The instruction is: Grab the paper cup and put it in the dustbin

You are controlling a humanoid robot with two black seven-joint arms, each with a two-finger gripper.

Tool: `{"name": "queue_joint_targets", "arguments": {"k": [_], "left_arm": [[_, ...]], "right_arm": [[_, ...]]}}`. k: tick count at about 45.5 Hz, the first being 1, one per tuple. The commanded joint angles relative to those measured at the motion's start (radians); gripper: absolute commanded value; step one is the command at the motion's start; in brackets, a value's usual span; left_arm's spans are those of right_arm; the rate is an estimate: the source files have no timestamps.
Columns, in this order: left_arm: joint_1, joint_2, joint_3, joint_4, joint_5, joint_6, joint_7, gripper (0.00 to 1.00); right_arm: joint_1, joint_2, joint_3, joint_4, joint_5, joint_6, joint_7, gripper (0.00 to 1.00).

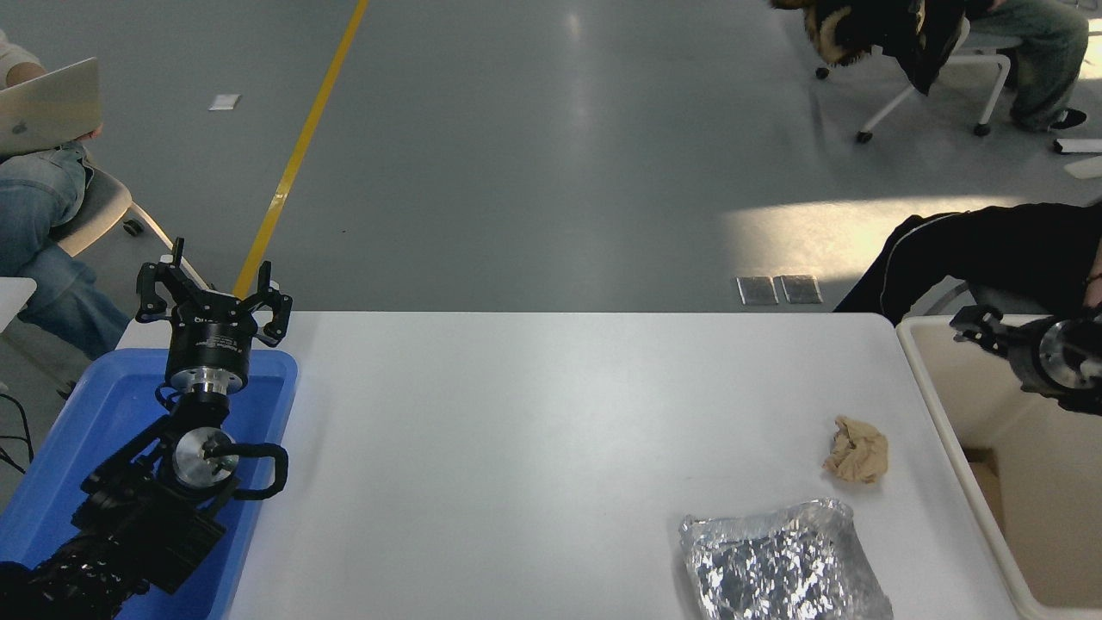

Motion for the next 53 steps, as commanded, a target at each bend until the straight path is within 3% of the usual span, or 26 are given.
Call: {"name": "queue_joint_targets", "arguments": {"k": [1, 13, 30, 42, 53], "left_arm": [[0.0, 0.0, 0.0, 0.0, 0.0, 0.001, 0.0, 0.99], [0.0, 0.0, 0.0, 0.0, -0.001, 0.0, 0.0, 0.99], [0.0, 0.0, -0.002, 0.0, -0.003, 0.001, 0.0, 0.99], [0.0, -0.002, -0.002, 0.0, -0.003, 0.001, 0.0, 0.99], [0.0, 0.0, -0.002, 0.0, -0.003, 0.001, 0.0, 0.99]], "right_arm": [[0.403, -0.011, -0.165, 0.446, -0.043, 0.013, 0.004, 0.99], [0.782, 0.01, -0.219, 0.808, -0.04, 0.067, 0.004, 0.99], [1.095, 0.009, -0.207, 0.848, 0.031, 0.4, -0.004, 0.99], [1.034, 0.108, -0.214, 0.847, 0.16, 0.389, -0.012, 0.98], [1.009, 0.144, -0.214, 0.843, 0.172, 0.362, -0.013, 0.98]]}}
